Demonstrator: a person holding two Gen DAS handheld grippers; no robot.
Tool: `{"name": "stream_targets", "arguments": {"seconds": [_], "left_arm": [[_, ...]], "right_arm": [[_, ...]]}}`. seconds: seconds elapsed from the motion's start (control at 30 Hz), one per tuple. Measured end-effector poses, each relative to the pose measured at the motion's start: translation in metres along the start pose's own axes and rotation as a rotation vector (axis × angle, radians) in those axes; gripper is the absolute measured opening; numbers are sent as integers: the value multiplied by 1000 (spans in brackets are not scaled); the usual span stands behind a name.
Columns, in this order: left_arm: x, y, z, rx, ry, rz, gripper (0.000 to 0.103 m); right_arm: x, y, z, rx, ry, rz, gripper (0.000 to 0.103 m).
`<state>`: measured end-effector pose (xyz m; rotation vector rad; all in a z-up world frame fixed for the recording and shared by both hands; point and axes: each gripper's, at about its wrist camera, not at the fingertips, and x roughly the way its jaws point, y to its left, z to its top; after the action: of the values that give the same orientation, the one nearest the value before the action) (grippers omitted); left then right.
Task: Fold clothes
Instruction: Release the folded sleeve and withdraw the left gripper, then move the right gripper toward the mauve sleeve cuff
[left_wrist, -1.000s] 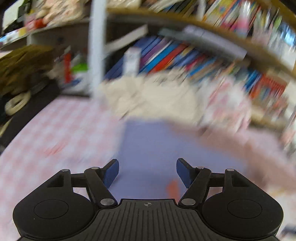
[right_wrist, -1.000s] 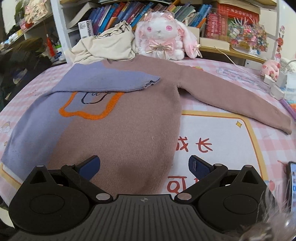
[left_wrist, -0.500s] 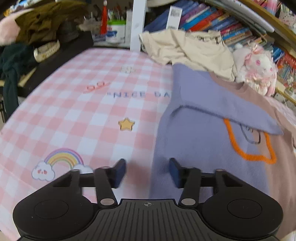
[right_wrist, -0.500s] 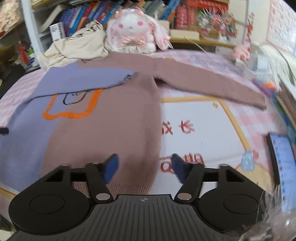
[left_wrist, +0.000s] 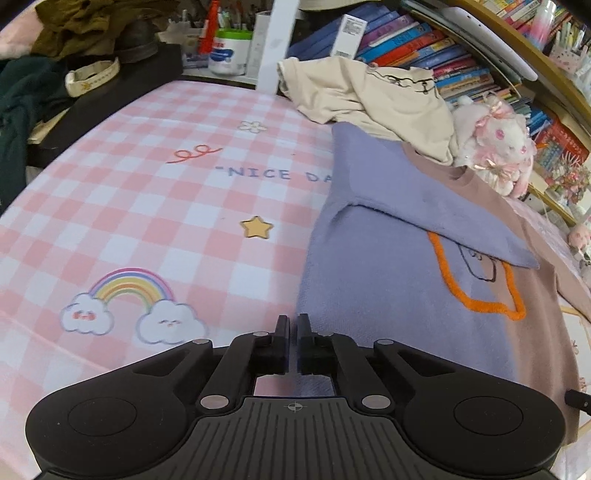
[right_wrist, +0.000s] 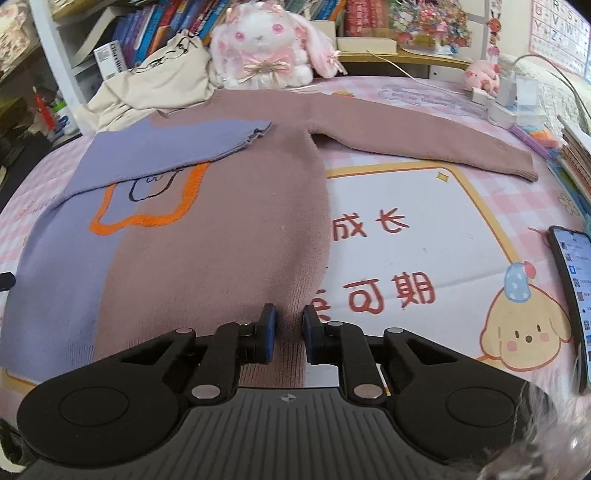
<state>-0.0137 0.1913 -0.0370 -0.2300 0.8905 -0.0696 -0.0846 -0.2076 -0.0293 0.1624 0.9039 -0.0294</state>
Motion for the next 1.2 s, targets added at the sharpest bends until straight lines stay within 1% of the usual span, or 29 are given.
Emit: {"name": "stream_targets", "arguments": {"seconds": [0.17, 0.23, 0.3, 0.4, 0.43, 0.47, 0.53, 0.7, 0.77, 0.8, 0.83, 0.87, 0.9, 0.93, 1.07, 1.13, 1.2], "left_arm": [[-3, 16, -1, -26, 9, 21, 0], [-4, 20, -1, -36, 7, 17, 0], [-7, 23, 0, -58, -9, -35, 2], [-10, 25, 6, -118, -55, -90, 19], [-9, 25, 8, -128, -61, -92, 37], [-7, 22, 10, -127, -66, -78, 54], [-2, 17, 13, -108, -76, -53, 63], [11, -1, 17, -5, -62, -29, 62], [17, -9, 17, 31, -51, -11, 58], [19, -13, 17, 40, -44, 5, 50], [21, -15, 17, 37, -40, 19, 33], [23, -16, 17, 29, -36, 34, 19], [24, -17, 18, 18, -30, 29, 10], [25, -17, 18, 1, -19, 18, 4], [16, -22, 15, 15, -41, 33, 3], [13, -17, 15, -13, -42, 32, 3], [12, -13, 15, -16, -40, 43, 3]], "right_arm": [[1, 7, -1, -26, 4, 16, 15], [1, 10, -1, -43, 2, 15, 15], [1, 9, -1, -41, 2, 11, 15], [0, 5, 0, -22, 2, 3, 15], [0, 4, 0, -23, 2, -3, 15], [0, 4, 0, -31, 2, -10, 15], [-1, 4, 0, -45, 1, -19, 15], [-3, 0, -1, -69, 0, -28, 14], [-3, -2, -1, -71, 2, -28, 14], [-3, -3, -1, -72, 3, -29, 14], [-3, -4, -1, -74, 5, -30, 14], [-3, -5, -1, -75, 7, -31, 14], [-3, -6, -1, -77, 8, -31, 14], [-3, -7, 0, -75, 9, -30, 14], [-1, -10, 1, -64, 17, -9, 14], [0, -10, 2, -60, 19, 4, 14], [0, -9, 2, -65, 21, 21, 14]]}}
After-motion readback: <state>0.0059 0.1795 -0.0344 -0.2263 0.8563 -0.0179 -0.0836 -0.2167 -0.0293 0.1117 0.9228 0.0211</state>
